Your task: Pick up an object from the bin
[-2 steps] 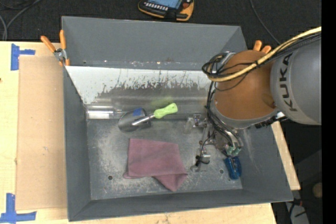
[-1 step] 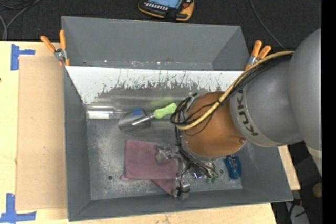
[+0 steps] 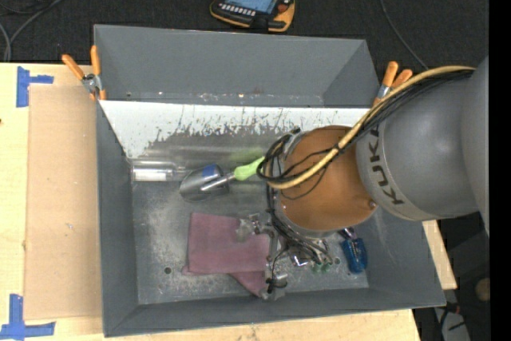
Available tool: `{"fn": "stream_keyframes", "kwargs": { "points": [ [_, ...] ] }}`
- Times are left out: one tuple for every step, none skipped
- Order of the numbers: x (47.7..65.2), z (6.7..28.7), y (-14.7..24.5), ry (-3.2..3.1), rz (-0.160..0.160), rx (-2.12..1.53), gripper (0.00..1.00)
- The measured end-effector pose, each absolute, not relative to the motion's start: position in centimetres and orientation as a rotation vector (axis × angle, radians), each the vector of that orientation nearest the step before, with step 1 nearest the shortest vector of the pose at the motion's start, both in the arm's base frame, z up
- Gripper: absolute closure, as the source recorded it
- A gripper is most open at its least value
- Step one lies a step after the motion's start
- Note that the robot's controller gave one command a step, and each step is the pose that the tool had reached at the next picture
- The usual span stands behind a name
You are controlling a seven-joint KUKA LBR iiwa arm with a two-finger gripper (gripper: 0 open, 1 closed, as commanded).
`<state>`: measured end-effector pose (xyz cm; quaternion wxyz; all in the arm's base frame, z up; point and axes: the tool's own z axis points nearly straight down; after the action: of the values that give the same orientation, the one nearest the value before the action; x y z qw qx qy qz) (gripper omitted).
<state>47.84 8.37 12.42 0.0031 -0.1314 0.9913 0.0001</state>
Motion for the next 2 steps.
{"fn": "stream_keyframes", "kwargs": {
  "points": [
    [54.2, 10.0, 9.8, 2.869, -0.001, -1.257, 0.0],
    [51.7, 7.0, 8.4, 3.008, 0.0, -0.89, 0.0]
  ]
}}
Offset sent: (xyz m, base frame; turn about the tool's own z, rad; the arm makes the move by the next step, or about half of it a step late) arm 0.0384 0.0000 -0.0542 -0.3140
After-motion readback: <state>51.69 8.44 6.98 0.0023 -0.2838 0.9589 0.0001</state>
